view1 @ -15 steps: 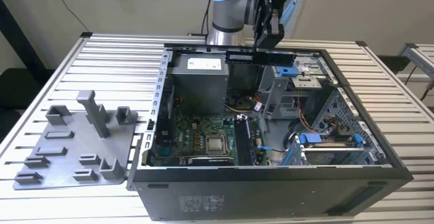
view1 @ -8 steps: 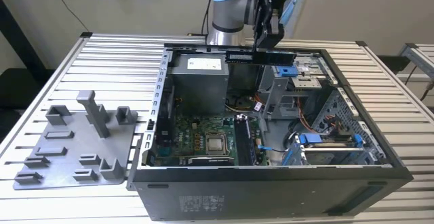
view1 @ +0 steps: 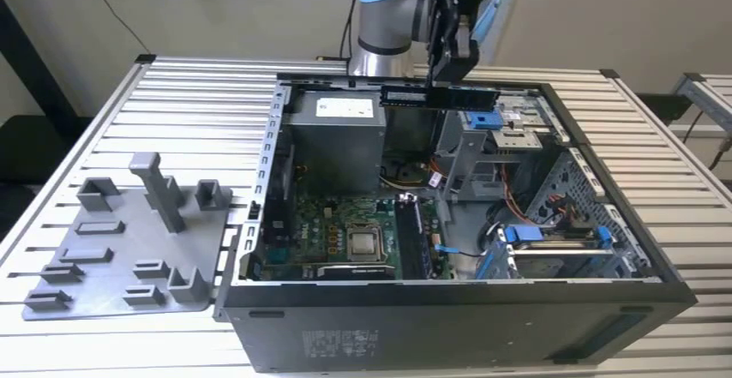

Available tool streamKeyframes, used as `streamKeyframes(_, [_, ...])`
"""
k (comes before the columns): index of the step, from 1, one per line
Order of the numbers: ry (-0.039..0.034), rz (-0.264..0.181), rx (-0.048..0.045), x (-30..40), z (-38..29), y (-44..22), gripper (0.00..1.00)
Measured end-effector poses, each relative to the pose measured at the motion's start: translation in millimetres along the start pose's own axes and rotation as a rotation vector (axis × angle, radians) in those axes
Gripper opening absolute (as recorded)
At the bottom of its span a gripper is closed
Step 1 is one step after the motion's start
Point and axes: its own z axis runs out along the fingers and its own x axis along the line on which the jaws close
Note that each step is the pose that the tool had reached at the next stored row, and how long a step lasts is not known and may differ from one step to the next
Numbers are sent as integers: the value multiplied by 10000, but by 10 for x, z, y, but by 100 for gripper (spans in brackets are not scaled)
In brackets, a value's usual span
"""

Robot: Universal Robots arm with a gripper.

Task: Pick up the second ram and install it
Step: 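Insert the second ram into the second slot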

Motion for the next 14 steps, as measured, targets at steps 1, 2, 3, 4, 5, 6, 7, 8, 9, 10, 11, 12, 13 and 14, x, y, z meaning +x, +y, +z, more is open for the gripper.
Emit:
streamKeyframes(1, [0,66,3,0,0,0,14])
streamKeyframes(2, [1,146,6,0,1,0,14])
streamKeyframes(3, [3,230,9,0,1,0,14])
streamKeyframes(4, [4,329,13,0,2,0,14])
streamKeyframes(5, [6,435,17,0,3,0,14])
streamKeyframes(6, [7,539,21,0,4,0,14])
streamKeyframes(7, [9,642,25,0,5,0,14])
streamKeyframes(8, [10,746,29,0,6,0,14])
streamKeyframes(9, [11,848,33,0,7,0,14])
streamKeyframes(10, [13,939,36,0,8,0,14])
streamKeyframes(11, [15,1027,40,0,10,0,14])
streamKeyframes(12, [16,1106,43,0,11,0,14])
streamKeyframes(13, [17,1184,46,0,12,0,14])
streamKeyframes(14, [18,1254,49,0,13,0,14])
